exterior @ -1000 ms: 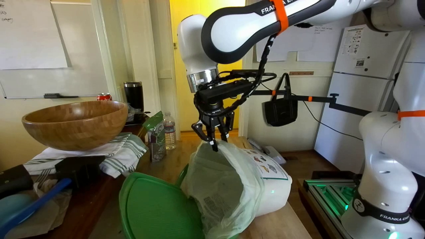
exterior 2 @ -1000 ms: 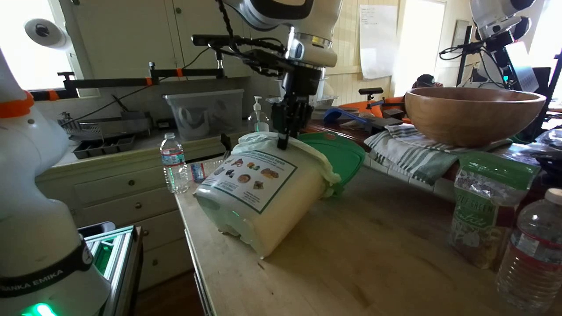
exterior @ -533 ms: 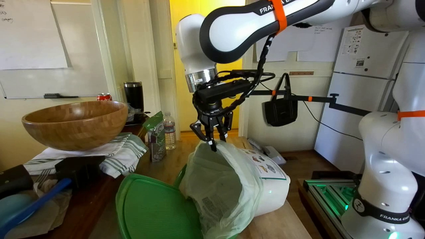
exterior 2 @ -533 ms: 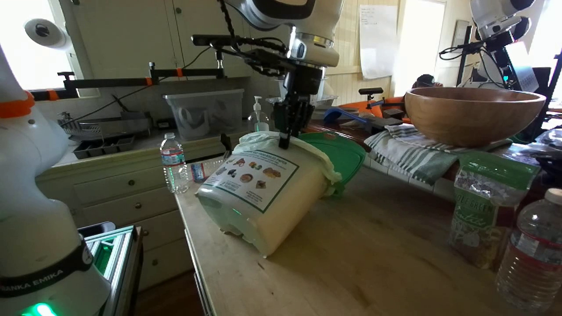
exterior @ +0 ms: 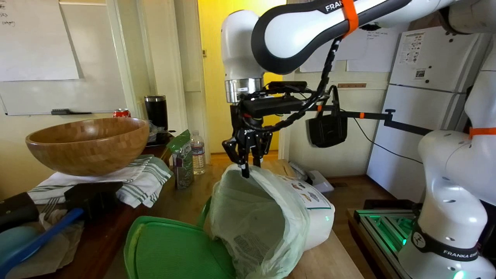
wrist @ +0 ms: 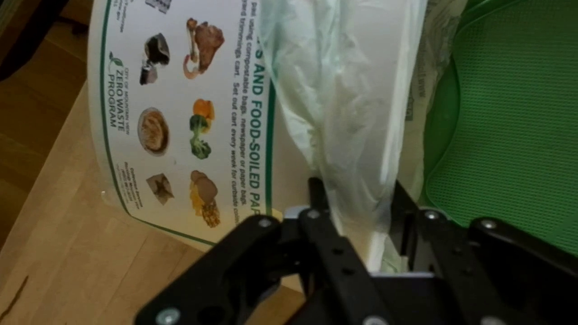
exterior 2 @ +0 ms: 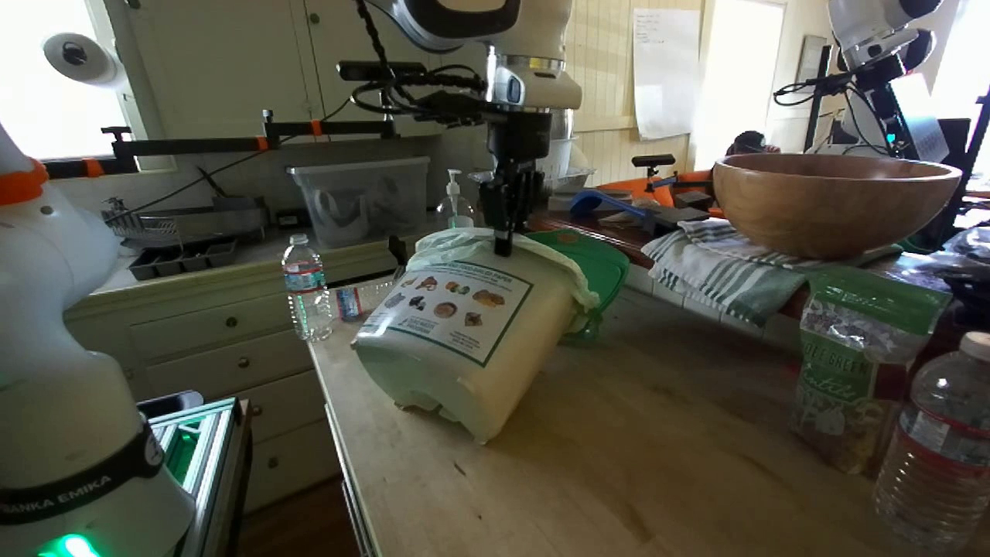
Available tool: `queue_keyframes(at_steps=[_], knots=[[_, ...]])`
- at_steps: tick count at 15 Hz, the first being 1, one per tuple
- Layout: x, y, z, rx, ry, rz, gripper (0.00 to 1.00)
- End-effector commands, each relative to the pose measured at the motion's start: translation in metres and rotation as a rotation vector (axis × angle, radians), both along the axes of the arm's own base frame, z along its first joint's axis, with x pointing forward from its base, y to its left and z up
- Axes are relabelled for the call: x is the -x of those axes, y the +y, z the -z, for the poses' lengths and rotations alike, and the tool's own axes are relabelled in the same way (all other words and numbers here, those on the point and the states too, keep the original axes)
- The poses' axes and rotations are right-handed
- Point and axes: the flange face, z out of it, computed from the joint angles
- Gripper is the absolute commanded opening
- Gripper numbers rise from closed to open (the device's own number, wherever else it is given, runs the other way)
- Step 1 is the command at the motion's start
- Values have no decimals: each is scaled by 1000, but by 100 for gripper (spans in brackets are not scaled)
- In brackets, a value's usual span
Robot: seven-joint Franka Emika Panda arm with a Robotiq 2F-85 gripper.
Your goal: Put the bin in an upright position
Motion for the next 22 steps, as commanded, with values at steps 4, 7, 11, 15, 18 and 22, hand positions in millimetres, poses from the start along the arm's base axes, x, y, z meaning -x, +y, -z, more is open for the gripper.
queue_keyframes(at_steps=[4, 7, 11, 15, 18, 22], knots=[[50, -7, -4, -89, -185, -98, 10], [70, -12, -8, -124, -264, -119, 10], [85, -21, -12, -161, -331, -125, 10], [89, -27, -15, -174, -339, -124, 61], [83, -23, -29, -157, -345, -142, 72], [65, -11, -44, -93, -243, -158, 99]])
